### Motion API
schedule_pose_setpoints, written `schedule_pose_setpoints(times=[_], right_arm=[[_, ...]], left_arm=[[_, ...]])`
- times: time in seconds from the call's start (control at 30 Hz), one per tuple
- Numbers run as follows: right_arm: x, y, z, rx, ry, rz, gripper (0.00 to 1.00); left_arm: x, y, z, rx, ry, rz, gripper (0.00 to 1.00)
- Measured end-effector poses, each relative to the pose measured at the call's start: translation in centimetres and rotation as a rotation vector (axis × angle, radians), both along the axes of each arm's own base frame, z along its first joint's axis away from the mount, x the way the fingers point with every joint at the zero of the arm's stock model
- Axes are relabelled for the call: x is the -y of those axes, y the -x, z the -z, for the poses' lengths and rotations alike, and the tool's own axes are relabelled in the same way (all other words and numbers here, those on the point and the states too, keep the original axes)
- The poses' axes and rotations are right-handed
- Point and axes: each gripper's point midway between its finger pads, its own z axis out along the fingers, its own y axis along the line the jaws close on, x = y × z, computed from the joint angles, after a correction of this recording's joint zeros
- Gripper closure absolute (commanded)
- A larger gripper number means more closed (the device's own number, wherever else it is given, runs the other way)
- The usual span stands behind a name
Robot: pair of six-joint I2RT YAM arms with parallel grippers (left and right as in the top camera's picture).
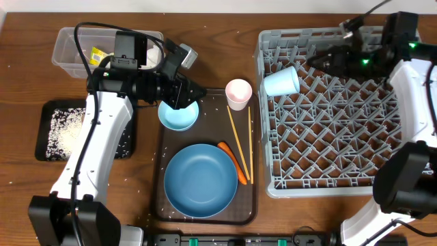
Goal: Sort waste into correct bins and load items into the dishwasher rack
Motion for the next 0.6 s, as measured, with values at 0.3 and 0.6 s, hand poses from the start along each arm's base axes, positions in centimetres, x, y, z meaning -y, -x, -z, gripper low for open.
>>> schedule_pose_setpoints(times=[0.3, 0.6], right_arm=[[-4.8, 0.4, 2.7, 0.013, 0.124, -0.104, 0.62], [-6.5, 0.0, 4.5, -0.014, 0.153, -0.120, 0.91]], left_arm=[[0.0, 0.0, 0.0, 0.000, 0.000, 0.000, 0.62], [0.0, 0.0, 0.0, -0.001, 0.000, 0.000, 0.62]])
